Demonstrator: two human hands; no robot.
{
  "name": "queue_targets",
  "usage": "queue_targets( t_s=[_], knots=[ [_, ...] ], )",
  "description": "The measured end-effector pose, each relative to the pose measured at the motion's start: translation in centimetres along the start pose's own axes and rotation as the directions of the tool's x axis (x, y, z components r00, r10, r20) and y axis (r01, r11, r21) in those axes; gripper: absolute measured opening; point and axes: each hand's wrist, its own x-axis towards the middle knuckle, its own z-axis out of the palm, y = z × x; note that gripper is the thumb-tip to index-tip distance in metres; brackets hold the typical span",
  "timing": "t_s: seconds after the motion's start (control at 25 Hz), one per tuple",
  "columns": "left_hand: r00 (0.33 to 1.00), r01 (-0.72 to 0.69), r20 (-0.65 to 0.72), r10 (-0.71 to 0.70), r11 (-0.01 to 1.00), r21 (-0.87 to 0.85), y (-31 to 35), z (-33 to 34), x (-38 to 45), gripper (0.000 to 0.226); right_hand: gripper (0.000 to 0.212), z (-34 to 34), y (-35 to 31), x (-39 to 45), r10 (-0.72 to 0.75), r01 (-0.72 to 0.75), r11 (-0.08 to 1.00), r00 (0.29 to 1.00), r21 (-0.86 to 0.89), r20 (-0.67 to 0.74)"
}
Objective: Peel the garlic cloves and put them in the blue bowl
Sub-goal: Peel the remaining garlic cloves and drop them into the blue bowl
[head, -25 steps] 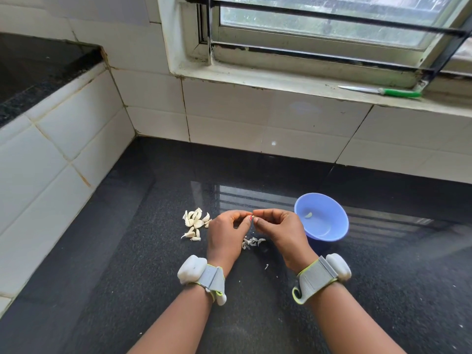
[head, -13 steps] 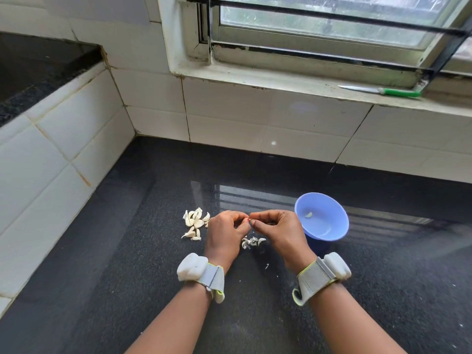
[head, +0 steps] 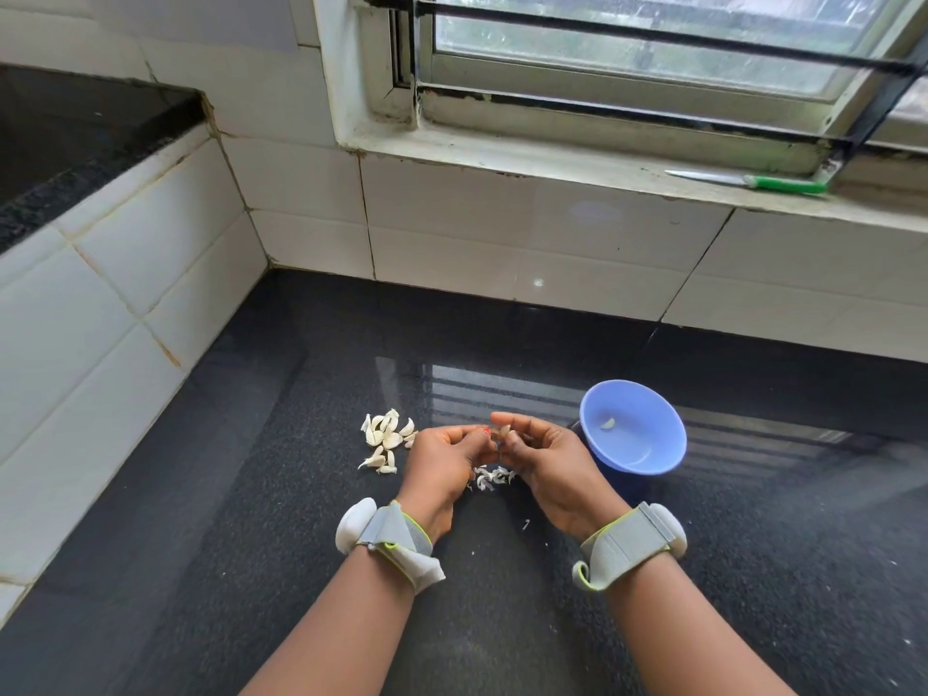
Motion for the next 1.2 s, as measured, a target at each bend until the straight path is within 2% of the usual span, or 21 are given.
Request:
queue_targets(
  t_s=[0.12,0.2,0.32,0.4,0.64,0.84,1.2],
  knots=[
    [0.999,0.005,-0.039,-0.004,1.0,0.012,-0.4,-0.4,0.3,0.018,0.024,0.1,-0.6,0.0,0.083,-0.07,0.978,0.995,0.195,-0.058],
    [0.993,-0.08,-0.072,0.094,0.981,0.175,-0.8,-0.8,0.7,0.017,0.023,-0.2,-0.9,0.0,0.111,-0.089,0.96,0.991,0.266,-0.07],
    [0.968,-0.201,-0.017,0.251,0.81,0.55,-0.8,-0.9,0.8,0.013,0.019,-0.3,-1.2,0.0,0.115,-0.092,0.958,0.991,0.272,-0.069],
    [0.951,-0.235,-0.002,0.31,0.723,0.65,-0.8,-0.7,0.7,0.016,0.018,-0.2,-1.1,0.0,0.099,-0.077,0.967,0.992,0.242,-0.078],
    [0.917,-0.284,-0.041,0.398,0.719,0.634,-0.8,-0.6,0.6,0.005,0.017,-0.3,-0.9,-0.2,-0.008,0.005,1.0,0.993,-0.025,-0.121],
    [0.881,-0.386,0.026,0.472,0.688,0.615,-0.5,-0.6,0.3,0.009,0.016,-0.3,-0.6,-0.1,-0.088,0.06,0.976,0.988,-0.207,-0.125],
    [0.825,-0.439,0.07,0.56,0.558,0.705,-0.9,-0.3,0.5,0.011,0.013,0.1,-0.5,-0.2,-0.164,0.111,0.932,0.978,-0.345,-0.131]
  ],
)
